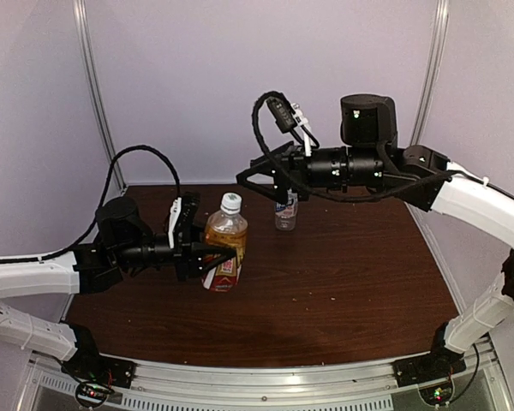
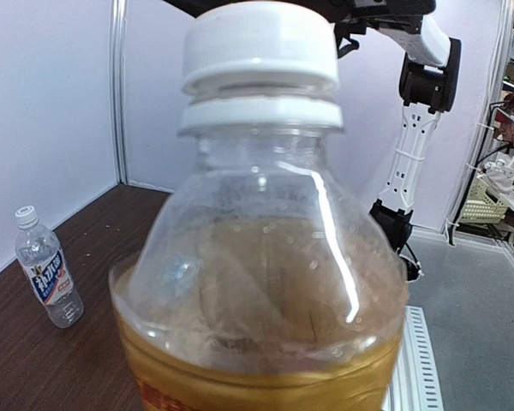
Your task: Unscrew the bottle caps
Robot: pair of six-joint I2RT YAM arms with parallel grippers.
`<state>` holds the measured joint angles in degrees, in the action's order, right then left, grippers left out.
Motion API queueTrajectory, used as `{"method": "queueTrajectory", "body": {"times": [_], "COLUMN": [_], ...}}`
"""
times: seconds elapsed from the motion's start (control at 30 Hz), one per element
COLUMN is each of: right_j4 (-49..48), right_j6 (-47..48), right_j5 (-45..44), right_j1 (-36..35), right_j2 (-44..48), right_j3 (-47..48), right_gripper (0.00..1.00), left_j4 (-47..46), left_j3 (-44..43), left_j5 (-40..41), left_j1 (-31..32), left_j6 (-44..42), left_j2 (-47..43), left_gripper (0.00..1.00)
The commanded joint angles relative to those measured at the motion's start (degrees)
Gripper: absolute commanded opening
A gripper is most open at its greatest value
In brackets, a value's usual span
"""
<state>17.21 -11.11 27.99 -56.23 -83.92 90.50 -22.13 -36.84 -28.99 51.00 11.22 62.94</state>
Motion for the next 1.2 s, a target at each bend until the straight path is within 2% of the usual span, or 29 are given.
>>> {"method": "queueTrajectory", "body": {"times": [0.0,0.37,0.53,0.63,0.87,1.17], "right_j4": [0.1,4.9,5.0,4.8,4.0,3.8], "right_j6": [-7.6,-8.4,-8.4,-8.4,-8.2,-5.2], "right_j5": [-9.8,-13.1,-12.7,-12.6,-12.2,-11.6], "right_j1": [-1.2,-3.9,-4.3,-4.5,-4.6,-4.5], "right_j2": [-2.1,-8.7,-9.9,-10.2,-10.3,-9.9], "right_j3": [3.5,8.6,8.8,8.4,7.5,6.7], "right_gripper": [0.71,0.71,0.67,0.62,0.43,0.28], "left_j4": [-1.1,0.1,0.5,0.5,0.7,0.5], "left_j3": [-1.8,-2.1,-2.0,-1.8,-1.6,-1.1], "left_j5": [5.1,10.1,10.9,11.6,12.0,12.2], "left_j1": [0.2,0.2,0.2,0.2,0.2,0.2], "left_j6": [-0.5,-0.5,-0.7,-0.9,-1.0,-0.8], "left_j2": [0.3,0.5,0.1,0.1,-0.2,-1.5], "left_gripper": [0.40,0.40,0.40,0.40,0.40,0.40]}}
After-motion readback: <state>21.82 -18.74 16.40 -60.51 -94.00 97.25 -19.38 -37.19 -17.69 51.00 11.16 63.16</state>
